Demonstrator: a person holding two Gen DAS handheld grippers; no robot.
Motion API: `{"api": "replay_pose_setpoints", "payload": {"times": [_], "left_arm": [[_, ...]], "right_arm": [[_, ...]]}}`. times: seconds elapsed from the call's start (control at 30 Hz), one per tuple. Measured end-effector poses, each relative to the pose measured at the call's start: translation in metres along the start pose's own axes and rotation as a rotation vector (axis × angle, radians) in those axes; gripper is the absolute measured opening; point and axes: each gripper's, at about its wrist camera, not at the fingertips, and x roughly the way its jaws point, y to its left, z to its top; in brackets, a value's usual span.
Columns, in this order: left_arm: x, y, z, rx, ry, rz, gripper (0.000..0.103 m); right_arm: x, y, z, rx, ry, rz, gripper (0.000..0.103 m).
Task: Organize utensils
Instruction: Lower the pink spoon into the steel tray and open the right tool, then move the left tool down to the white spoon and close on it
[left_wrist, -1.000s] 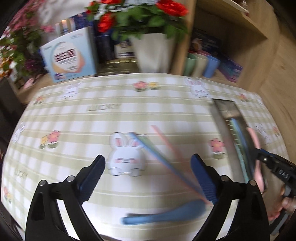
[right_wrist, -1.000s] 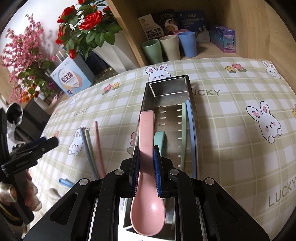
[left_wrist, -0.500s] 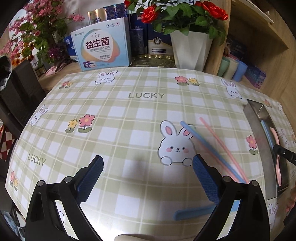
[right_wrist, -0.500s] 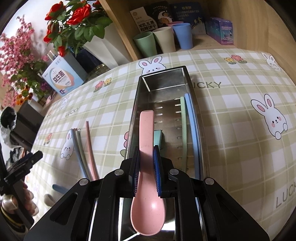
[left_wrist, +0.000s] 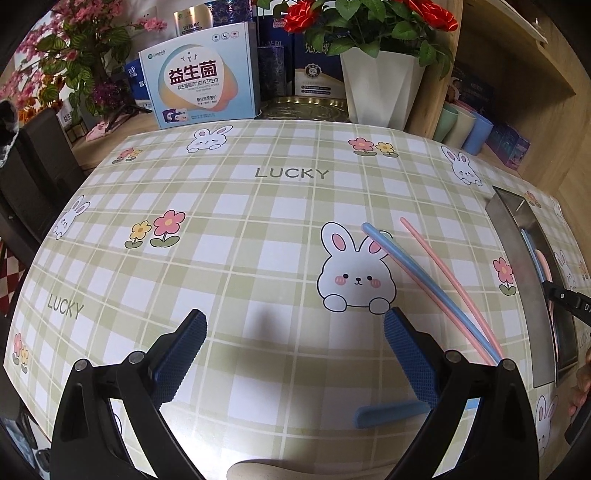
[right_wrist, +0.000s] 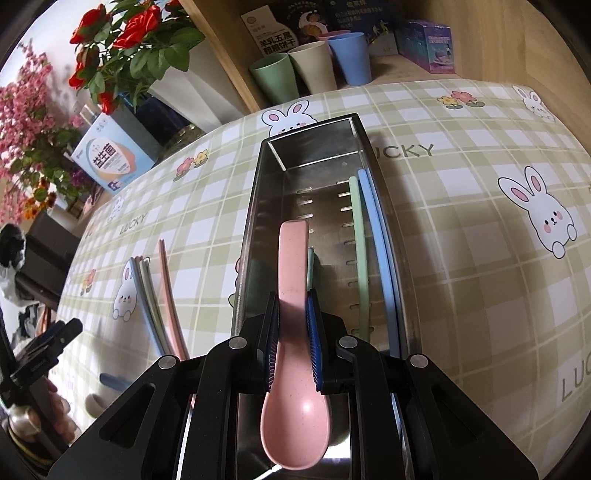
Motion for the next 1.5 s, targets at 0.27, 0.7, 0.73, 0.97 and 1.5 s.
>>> {"api": "replay_pose_setpoints", "payload": {"times": [0.27, 0.7, 0.73, 0.97, 1.5], "left_arm": [[-0.004, 0.002, 0.001, -0.003, -0.006, -0.012, 0.094], [-0.022, 0.009, -0.008, 0.027, -0.028, -0.029, 0.094], [-0.023, 0.01, -0.009, 0.03, -0.028, -0.03, 0.094], [-0.035, 0.025, -0.031, 0.047, -0.019, -0.025, 0.094], [-0.058, 0.054, -0.08, 0.105, -0.028, -0.033, 0.094]], "right_arm": [[-0.003, 0.001, 0.001, 0.007, -0.003, -0.015, 0.016], [-0.036, 0.035, -0.014, -0.047, -0.079, -0.042, 0.016], [-0.038, 0.04, -0.017, -0.053, -0.082, -0.036, 0.016], [-0.041, 0.077, -0.045, -0.103, -0.08, 0.011, 0.016], [-0.022, 0.14, -0.111, -0.233, 0.051, 0.058, 0.016]]}}
